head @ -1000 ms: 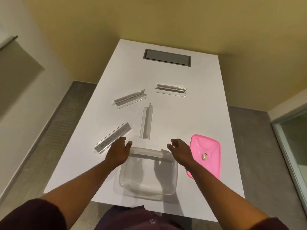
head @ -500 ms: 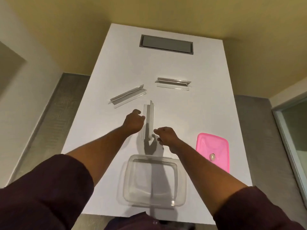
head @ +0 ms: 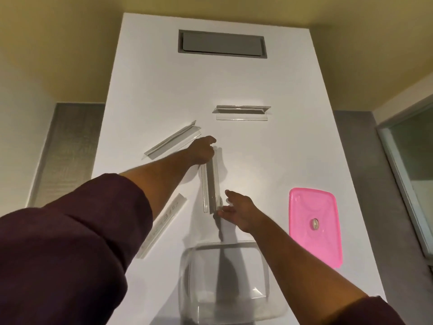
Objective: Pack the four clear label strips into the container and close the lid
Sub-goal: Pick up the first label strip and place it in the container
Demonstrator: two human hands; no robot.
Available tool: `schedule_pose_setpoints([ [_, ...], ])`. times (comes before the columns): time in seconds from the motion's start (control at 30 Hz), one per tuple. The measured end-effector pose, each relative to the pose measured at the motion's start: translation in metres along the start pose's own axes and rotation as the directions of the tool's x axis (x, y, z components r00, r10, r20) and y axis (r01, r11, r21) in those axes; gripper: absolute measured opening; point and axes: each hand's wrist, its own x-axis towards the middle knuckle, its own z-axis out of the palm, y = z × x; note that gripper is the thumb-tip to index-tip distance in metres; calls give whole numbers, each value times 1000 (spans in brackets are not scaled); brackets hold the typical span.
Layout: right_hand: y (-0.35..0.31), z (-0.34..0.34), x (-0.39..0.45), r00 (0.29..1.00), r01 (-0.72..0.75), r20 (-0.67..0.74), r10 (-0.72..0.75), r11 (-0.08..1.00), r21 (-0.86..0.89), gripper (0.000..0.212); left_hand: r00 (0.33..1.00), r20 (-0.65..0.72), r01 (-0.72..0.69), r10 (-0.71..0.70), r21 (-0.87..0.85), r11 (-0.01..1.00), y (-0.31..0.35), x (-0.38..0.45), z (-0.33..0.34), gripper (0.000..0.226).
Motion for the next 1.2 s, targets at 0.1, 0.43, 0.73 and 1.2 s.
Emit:
schedule_pose_setpoints([
  [0.1, 1, 2, 0, 1000, 7, -3, -6, 998, 58, 31, 999, 40, 24, -23, -7, 1000, 4, 5, 6, 42],
  [0.43, 3, -3, 5, 998, -9, -62, 4, 996, -87, 12, 988, -135, 54, -79, -184, 981, 12, -5, 10, 28],
  [0.73, -3, -33, -32, 995, 103, 16, -103, 957, -272, 4, 917, -267, 69, -296, -625, 778, 19, -55, 10, 23],
  [1.2, -26, -123, -88, 896, 444, 155, -416, 831, -336, 28, 895, -251, -42, -368, -869, 492, -5, -180, 63, 40],
])
